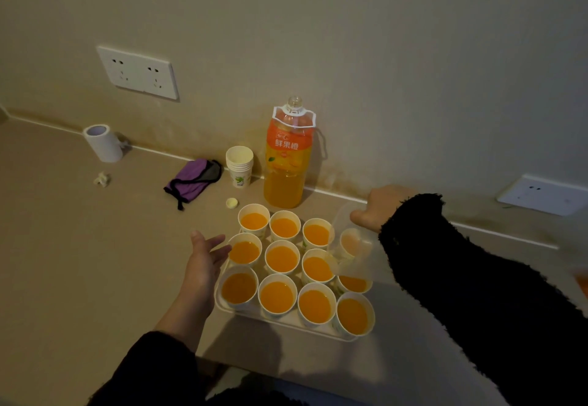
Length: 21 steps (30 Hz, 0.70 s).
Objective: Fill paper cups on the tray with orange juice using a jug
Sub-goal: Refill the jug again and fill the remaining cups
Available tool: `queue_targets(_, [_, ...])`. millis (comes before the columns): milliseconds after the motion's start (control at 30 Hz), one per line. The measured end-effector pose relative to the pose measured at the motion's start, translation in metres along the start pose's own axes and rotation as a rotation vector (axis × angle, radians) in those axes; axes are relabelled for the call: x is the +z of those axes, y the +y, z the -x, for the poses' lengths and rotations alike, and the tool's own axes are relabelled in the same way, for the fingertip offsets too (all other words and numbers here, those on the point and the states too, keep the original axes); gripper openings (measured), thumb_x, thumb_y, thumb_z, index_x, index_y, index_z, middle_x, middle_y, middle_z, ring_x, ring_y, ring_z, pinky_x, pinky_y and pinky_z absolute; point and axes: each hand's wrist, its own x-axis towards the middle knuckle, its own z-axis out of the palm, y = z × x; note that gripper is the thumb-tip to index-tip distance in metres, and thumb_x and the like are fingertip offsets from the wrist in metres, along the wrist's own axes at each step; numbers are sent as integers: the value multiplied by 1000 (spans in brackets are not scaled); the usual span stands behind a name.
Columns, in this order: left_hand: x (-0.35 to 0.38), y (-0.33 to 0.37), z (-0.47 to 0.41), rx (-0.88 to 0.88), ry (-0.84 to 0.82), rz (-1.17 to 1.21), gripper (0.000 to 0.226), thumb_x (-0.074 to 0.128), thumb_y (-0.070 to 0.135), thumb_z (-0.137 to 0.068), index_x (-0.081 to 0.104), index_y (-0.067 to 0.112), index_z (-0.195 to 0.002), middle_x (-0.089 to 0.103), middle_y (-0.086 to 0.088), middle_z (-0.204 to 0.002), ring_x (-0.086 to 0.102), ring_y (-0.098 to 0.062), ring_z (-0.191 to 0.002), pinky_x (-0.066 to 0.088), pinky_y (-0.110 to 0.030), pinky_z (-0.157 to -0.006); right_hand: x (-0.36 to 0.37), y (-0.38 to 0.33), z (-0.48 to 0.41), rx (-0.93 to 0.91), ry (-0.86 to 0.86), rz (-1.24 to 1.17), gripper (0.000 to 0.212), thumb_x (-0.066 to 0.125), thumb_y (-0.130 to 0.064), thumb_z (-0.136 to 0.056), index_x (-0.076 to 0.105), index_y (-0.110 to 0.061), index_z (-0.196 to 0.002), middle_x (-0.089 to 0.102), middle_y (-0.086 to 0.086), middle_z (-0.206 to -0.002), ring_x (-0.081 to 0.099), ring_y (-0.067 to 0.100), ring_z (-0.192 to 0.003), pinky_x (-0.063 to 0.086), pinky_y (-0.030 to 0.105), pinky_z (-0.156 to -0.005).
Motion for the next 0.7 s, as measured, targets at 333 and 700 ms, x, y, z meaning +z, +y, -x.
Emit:
queue_targets(333, [5, -2, -1, -9, -8, -27, 71, 6, 55, -98, 50, 12, -132, 53, -16, -134, 41, -28, -132, 25, -41, -109, 15, -8, -10, -39, 32, 7, 48, 44, -59, -83, 49, -18, -60, 55, 1, -64, 51, 15, -58, 40, 27, -60])
queue_targets(700, [7, 0, -2, -14, -17, -41, 71, 6, 55, -98, 49, 12, -133, 52, -16, -135, 40, -30, -133, 24, -42, -111, 11, -14, -10, -79, 13, 61, 50, 43, -59, -83, 50, -17, -58, 53, 1, -60, 50, 15, -55, 42, 23, -57])
